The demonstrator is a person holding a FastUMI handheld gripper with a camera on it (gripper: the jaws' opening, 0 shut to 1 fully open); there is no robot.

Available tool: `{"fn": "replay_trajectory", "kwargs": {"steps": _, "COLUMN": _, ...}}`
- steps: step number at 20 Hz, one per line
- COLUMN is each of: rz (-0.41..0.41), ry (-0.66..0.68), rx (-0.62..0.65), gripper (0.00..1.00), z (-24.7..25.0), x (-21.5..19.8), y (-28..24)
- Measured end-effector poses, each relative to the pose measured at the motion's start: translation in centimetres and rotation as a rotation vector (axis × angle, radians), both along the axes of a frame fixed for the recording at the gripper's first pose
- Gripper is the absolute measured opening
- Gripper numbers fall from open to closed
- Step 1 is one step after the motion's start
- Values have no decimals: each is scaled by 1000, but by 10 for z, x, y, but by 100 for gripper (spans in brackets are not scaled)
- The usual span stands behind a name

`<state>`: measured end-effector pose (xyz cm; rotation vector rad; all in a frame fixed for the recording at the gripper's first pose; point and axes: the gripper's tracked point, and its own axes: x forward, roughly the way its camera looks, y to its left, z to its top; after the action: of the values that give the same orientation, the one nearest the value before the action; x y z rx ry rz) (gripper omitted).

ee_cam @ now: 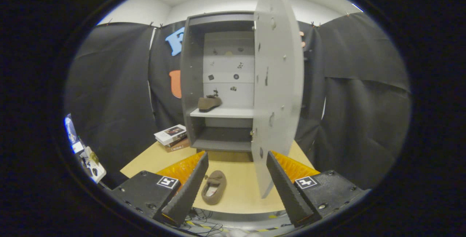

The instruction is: Open the shoe cabinet door, grab the shoes and put them into the shoe cabinet, then close the shoe cabinet door.

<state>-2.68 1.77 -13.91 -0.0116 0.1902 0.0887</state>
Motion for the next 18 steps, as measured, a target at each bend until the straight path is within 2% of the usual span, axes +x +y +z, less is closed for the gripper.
{"fn": "replay_trajectory", "kwargs": {"steps": 3, "rz": 61, "ry": 72, "rx": 33, "gripper": 100, "z": -54, "x": 24, "y": 40}}
{"fn": "replay_trajectory", "kwargs": {"steps": 5, "rz": 74, "ry": 132, "rx": 10, "gripper": 100, "z": -92, "x": 41, "y": 55}}
{"fn": "replay_trajectory", "kwargs": {"steps": 8, "rz": 115, "ry": 224, "rx": 56, "gripper": 100, "z": -144, "x": 69, "y": 86}}
{"fn": "replay_trajectory", "kwargs": {"steps": 13, "rz": 131, "ry": 342, "rx": 114, "gripper": 100, "z": -223, "x": 111, "y": 119}}
{"fn": "replay_trajectory", "kwargs": {"steps": 18, "rz": 106, "ry": 430, "rx": 158, "gripper": 100, "z": -281, "x": 155, "y": 137}}
